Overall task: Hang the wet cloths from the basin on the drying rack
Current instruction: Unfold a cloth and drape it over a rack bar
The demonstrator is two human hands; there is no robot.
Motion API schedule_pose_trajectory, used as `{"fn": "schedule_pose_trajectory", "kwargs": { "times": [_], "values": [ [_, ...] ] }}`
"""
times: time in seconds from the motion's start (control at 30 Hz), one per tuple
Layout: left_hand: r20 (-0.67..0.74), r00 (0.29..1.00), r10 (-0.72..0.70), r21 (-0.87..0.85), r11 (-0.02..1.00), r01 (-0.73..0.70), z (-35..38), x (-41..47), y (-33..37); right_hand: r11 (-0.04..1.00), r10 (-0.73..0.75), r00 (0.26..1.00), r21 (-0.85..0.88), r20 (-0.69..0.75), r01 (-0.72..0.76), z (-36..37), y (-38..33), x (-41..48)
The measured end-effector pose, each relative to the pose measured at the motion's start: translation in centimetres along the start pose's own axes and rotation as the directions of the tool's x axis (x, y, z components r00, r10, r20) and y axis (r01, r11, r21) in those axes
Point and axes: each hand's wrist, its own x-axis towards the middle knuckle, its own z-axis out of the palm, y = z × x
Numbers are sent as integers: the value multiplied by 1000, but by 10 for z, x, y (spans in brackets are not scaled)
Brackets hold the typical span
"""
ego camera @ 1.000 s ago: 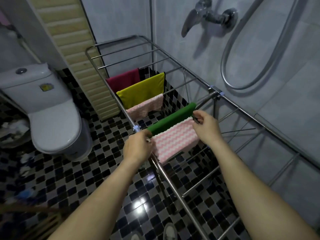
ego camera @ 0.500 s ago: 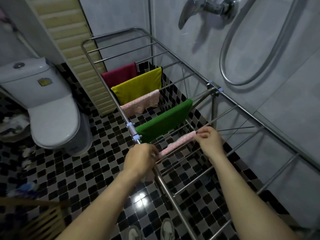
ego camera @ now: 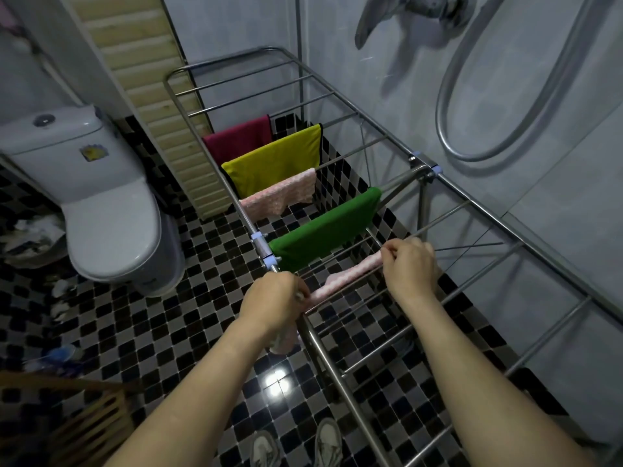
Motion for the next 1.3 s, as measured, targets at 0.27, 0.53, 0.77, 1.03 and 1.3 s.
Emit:
{"fn": "schedule_pose_trajectory", "kwargs": {
  "times": [0.27, 0.53, 0.77, 1.03, 1.3],
  "values": [
    [233, 936, -262, -961, 82, 263, -61, -33, 9, 459, -68, 748, 686, 660, -565, -60, -26, -29],
    [337, 938, -78, -876, -390, 283, -60, -49, 26, 326, -400, 472, 603, 786, -728, -58, -48, -72],
    [301, 952, -62, -851, -467, 239, -59, -46, 21, 237, -496, 514, 678, 700, -696, -66, -40, -83],
    [141, 959, -247, -934, 287, 211, -74, -56, 7, 707, -406, 816, 707, 411, -4, -113, -51, -86],
    [-288, 945, -157, -571, 820, -38, -65, -52, -4, 678, -409, 826, 735, 387, -10, -114, -47, -79]
  ]
}}
